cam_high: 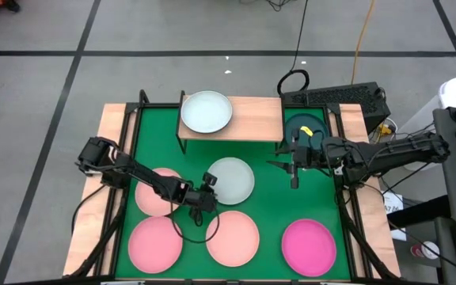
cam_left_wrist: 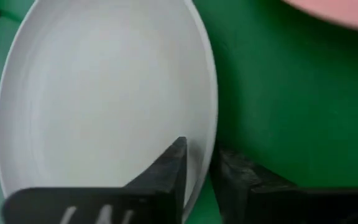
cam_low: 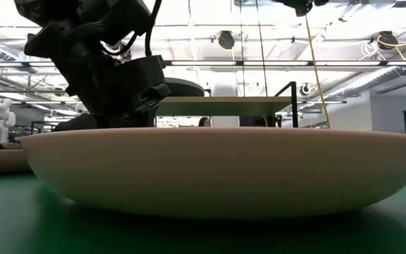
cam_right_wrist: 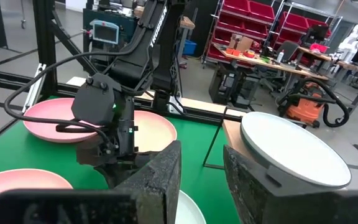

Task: Place and stack plates onto a shelf
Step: Stack the white plate on top of the other white plate on the shelf

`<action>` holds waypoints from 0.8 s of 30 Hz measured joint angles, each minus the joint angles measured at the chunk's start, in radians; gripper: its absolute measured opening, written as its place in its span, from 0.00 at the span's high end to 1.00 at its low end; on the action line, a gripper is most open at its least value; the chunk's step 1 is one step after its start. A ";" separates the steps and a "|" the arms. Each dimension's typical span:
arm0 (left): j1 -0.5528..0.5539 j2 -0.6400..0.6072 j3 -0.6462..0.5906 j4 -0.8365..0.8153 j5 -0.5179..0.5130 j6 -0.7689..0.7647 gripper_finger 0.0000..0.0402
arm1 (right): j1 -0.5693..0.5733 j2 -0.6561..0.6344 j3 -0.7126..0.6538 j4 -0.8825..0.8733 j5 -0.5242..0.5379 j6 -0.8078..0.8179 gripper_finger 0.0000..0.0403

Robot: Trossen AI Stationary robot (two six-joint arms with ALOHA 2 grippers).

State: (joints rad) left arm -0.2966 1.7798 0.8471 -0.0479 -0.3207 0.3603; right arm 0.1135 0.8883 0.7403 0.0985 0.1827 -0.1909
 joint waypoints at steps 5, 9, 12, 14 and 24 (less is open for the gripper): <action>0.000 -0.005 0.000 0.003 -0.012 0.007 0.97 | 0.000 0.000 0.000 -0.001 0.000 0.000 0.74; 0.000 -0.051 -0.001 -0.003 0.005 0.019 0.97 | 0.000 0.000 0.000 -0.001 0.000 0.012 0.74; -0.001 -0.113 -0.002 -0.005 0.006 0.024 0.97 | 0.000 0.000 0.000 -0.001 0.000 0.015 0.74; -0.007 -0.163 -0.002 -0.005 0.005 0.025 0.97 | 0.000 0.000 0.000 -0.003 0.000 0.015 0.74; -0.059 -0.482 -0.002 -0.008 -0.048 0.135 0.97 | 0.000 0.000 0.000 -0.001 0.000 0.030 0.74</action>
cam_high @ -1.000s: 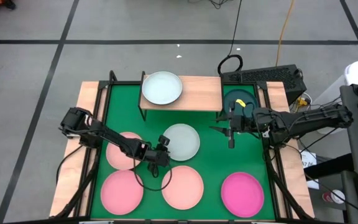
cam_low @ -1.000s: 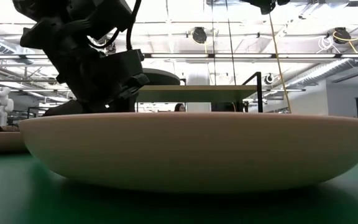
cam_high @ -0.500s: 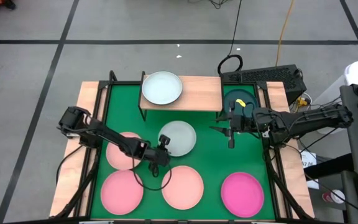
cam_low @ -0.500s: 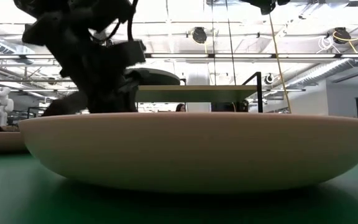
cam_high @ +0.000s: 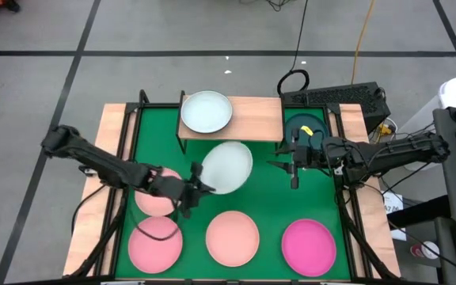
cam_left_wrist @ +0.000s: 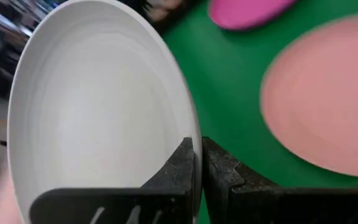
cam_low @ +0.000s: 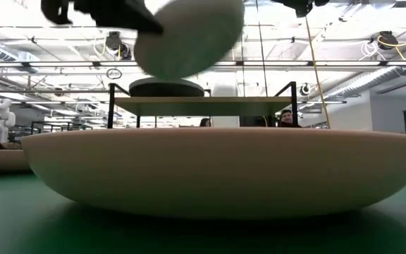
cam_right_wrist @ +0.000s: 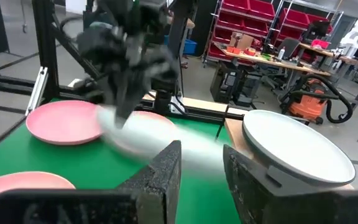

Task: Place and stack plates onto a shelf
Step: Stack the white plate on top of the other white plate on the shelf

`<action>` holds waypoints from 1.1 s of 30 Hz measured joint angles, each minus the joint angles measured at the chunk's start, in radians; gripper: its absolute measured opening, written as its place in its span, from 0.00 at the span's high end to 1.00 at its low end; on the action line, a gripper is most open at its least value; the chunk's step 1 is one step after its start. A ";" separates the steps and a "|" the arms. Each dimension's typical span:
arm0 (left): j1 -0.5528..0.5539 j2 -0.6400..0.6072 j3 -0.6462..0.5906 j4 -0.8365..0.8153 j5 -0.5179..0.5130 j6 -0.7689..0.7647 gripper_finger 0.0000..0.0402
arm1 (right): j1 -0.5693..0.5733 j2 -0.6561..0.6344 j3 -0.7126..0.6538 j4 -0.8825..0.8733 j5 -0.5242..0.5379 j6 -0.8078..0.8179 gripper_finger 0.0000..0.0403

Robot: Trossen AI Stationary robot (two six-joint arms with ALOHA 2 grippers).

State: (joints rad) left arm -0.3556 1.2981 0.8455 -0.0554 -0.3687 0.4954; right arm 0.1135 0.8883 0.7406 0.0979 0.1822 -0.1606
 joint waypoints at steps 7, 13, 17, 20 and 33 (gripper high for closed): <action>0.043 -0.175 0.000 -0.033 -0.090 0.210 0.97 | 0.000 0.000 0.000 0.056 -0.003 0.045 0.74; 0.206 -0.229 0.002 -0.024 -0.132 0.392 0.97 | 0.000 0.000 0.000 0.077 -0.003 0.028 0.74; 0.350 -0.233 0.002 -0.040 -0.128 0.462 0.97 | 0.000 0.000 0.000 0.097 -0.003 0.023 0.74; 0.461 -0.220 0.028 -0.158 -0.071 0.463 0.97 | 0.000 0.000 0.000 0.110 -0.003 0.018 0.74; 0.601 -0.048 0.229 -0.513 0.083 0.362 0.94 | 0.000 0.000 0.000 0.116 -0.003 0.021 0.74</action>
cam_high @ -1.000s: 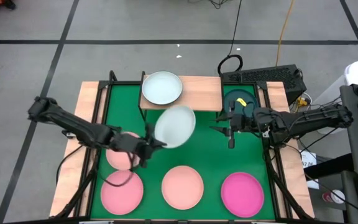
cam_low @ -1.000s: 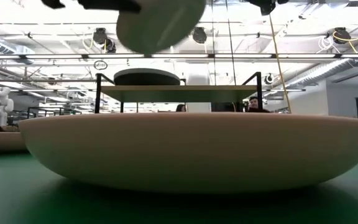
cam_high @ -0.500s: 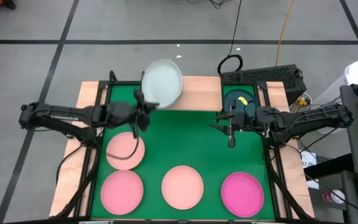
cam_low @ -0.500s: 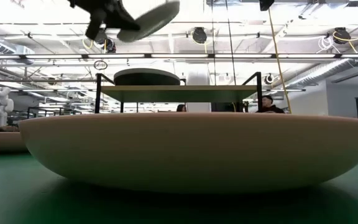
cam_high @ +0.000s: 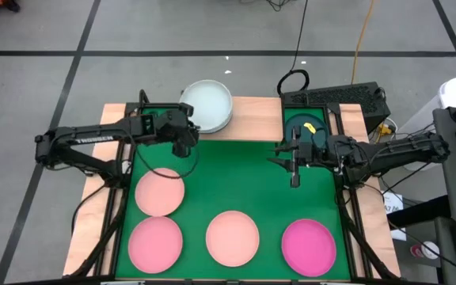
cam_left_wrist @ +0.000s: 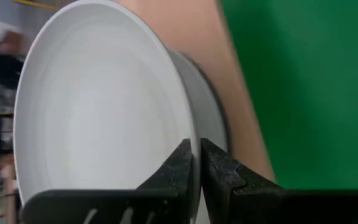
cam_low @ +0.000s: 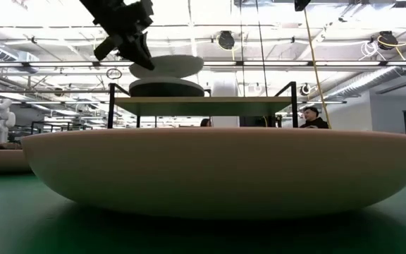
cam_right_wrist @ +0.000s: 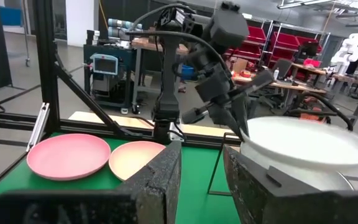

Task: Place and stack plates onto a shelf
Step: Stack the white plate on top of the other white plate on the shelf

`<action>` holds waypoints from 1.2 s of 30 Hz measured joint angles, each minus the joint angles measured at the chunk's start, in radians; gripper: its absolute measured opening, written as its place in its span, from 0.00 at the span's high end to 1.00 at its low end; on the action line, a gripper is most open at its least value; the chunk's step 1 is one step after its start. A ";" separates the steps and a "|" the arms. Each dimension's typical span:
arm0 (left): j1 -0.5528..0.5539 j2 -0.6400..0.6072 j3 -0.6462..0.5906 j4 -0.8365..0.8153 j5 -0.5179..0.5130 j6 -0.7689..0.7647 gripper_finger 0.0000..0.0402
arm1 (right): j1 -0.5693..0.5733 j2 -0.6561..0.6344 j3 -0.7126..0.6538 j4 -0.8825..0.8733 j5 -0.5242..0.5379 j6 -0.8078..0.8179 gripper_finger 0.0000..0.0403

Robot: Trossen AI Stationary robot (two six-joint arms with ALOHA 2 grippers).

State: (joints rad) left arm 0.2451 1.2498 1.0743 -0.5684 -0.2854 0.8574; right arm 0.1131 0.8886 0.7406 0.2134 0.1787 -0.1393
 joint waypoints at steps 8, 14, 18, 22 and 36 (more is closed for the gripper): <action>0.026 0.051 0.005 -0.031 0.007 -0.030 0.93 | 0.000 0.000 0.000 -0.018 0.000 0.022 0.74; 0.029 0.049 0.005 -0.046 0.004 -0.045 0.91 | 0.000 0.000 0.000 -0.023 0.000 0.021 0.74; 0.030 0.047 0.005 -0.046 -0.005 -0.056 0.84 | 0.000 0.000 0.000 -0.023 0.000 0.017 0.74; 0.029 0.047 0.005 -0.047 -0.027 -0.060 0.78 | 0.000 0.000 0.000 -0.023 0.000 0.016 0.74; 0.006 -0.040 0.005 -0.009 -0.052 -0.123 0.64 | 0.000 0.000 0.000 -0.023 0.001 -0.004 0.74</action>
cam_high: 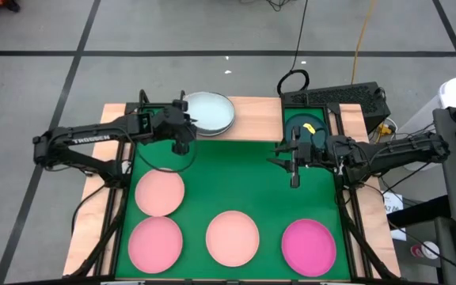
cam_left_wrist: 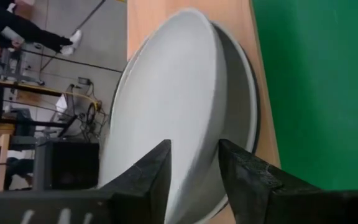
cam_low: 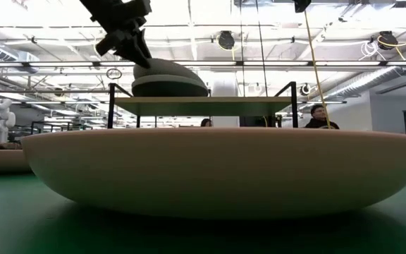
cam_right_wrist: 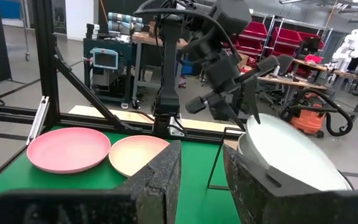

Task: Place and stack plates onto a shelf
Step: Stack the white plate on top of the other white plate on the shelf, then stack the black plate on top of the white plate on the shelf

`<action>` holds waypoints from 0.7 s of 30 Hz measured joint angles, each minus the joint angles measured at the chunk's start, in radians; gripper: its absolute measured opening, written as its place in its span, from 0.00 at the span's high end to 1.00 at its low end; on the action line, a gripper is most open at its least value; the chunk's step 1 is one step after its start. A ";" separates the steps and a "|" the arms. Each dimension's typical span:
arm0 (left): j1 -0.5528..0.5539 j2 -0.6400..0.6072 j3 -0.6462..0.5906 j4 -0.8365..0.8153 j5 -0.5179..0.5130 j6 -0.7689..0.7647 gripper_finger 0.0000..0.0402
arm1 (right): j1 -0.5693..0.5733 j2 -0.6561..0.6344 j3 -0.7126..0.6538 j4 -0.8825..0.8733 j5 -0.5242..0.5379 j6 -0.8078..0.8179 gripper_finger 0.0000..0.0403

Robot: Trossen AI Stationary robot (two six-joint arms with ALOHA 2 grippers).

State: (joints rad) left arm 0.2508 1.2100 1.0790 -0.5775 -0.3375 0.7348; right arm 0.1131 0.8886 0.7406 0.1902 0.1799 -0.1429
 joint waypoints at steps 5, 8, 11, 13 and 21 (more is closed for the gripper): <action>-0.009 -0.014 0.000 0.002 -0.003 -0.016 0.55 | 0.000 0.000 0.000 0.000 0.000 0.000 0.74; -0.011 -0.022 0.000 0.001 -0.004 -0.037 0.53 | 0.000 0.000 0.000 0.000 0.001 0.000 0.74; -0.014 -0.048 0.000 0.003 -0.005 -0.056 0.52 | 0.000 0.000 0.000 -0.015 0.002 0.000 0.74; -0.018 -0.075 -0.001 0.000 -0.006 -0.071 0.52 | 0.000 0.000 0.000 -0.046 0.003 0.001 0.74; -0.052 -0.271 -0.001 0.000 -0.005 -0.242 0.52 | -0.003 0.000 0.000 -0.296 0.186 0.093 0.74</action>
State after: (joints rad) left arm 0.1983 0.9386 1.0782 -0.5774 -0.3420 0.4926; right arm 0.1097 0.8883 0.7410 -0.1054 0.3657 -0.0501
